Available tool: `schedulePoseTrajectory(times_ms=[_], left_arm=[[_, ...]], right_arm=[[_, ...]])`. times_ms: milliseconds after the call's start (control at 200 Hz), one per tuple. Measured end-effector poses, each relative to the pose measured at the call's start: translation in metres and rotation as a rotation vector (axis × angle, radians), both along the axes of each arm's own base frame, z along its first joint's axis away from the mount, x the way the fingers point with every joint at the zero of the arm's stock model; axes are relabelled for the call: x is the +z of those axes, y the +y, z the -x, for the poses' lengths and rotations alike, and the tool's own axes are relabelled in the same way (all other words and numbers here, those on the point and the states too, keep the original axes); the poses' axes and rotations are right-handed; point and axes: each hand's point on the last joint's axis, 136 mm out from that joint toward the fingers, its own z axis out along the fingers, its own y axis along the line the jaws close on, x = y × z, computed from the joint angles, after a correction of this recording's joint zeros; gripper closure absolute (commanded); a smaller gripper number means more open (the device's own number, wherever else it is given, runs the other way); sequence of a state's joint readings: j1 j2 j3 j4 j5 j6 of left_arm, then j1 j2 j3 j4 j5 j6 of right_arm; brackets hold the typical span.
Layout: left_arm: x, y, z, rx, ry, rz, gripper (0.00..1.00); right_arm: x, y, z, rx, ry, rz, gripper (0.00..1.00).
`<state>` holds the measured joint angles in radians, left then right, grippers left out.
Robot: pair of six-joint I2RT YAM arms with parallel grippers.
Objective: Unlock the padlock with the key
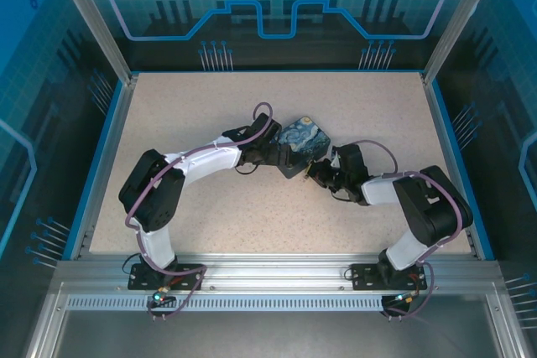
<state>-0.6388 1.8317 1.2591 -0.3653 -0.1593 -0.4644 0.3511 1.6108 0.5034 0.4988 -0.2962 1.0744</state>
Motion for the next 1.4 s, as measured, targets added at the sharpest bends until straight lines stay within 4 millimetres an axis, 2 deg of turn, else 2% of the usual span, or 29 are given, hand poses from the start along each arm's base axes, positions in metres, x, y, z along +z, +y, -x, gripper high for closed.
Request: schedulePoseTrajectory(times_ms=[485, 930, 1396], left_arm=[[-0.001, -0.007, -0.001, -0.015, -0.003, 0.029, 0.07], [-0.001, -0.014, 0.003, -0.036, 0.003, 0.046, 0.07], [-0.002, -0.016, 0.003, -0.042, 0.008, 0.053, 0.08]], right_arm=[[0.016, -0.012, -0.029, 0.020, -0.039, -0.065, 1.00], [0.004, -0.030, -0.028, 0.102, -0.009, -0.048, 1.00], [-0.002, -0.033, -0.029, 0.165, -0.011, -0.050, 1.00]])
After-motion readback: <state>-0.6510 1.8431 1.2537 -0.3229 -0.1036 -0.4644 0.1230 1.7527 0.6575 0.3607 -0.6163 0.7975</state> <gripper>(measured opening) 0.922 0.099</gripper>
